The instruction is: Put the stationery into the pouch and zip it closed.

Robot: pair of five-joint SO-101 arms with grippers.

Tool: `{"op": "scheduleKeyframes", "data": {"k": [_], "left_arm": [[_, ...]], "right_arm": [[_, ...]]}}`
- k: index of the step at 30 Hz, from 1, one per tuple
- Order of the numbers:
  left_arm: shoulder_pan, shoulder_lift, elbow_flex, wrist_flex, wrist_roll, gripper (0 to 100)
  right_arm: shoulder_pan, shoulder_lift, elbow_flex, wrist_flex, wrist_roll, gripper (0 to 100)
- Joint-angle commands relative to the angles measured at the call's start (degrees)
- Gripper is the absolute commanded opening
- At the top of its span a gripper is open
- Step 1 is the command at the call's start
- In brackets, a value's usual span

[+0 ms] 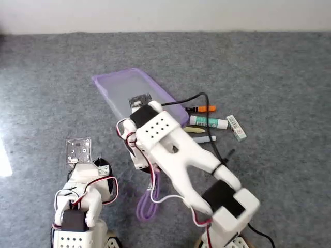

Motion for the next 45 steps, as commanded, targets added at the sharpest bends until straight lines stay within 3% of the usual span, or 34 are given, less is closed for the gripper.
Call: {"op": "scheduleKeyframes", "data": {"k": [1,18,27,33,42,45], "left_arm": [[-0.3,-0.4,-0.4,0.5,0.4,1],[-0.3,-0.4,-0.4,0.5,0.4,1],[1.7,-0.5,-0.5,0.5,0.4,2],[2.5,-0.6,-4.7,1.2,0.3,2],[1.7,-0.5,-21.1,0.4,0.4,33],[3.9,-0.4,-26.2,0.5,0.4,37]], "right_arm": [[-0.6,-6.9,-1.0,1.1,4.0,0.9],[-1.5,-28.3,-0.3,4.5,4.7,0.8],[-7.8,-32.1,5.3,4.2,5.0,0.8],[-7.8,-35.7,5.1,2.0,13.8,0.8],[-3.9,-41.9,5.5,-6.3,29.1,0.8],[-1.9,-42.1,5.5,-8.5,32.0,0.8]]}}
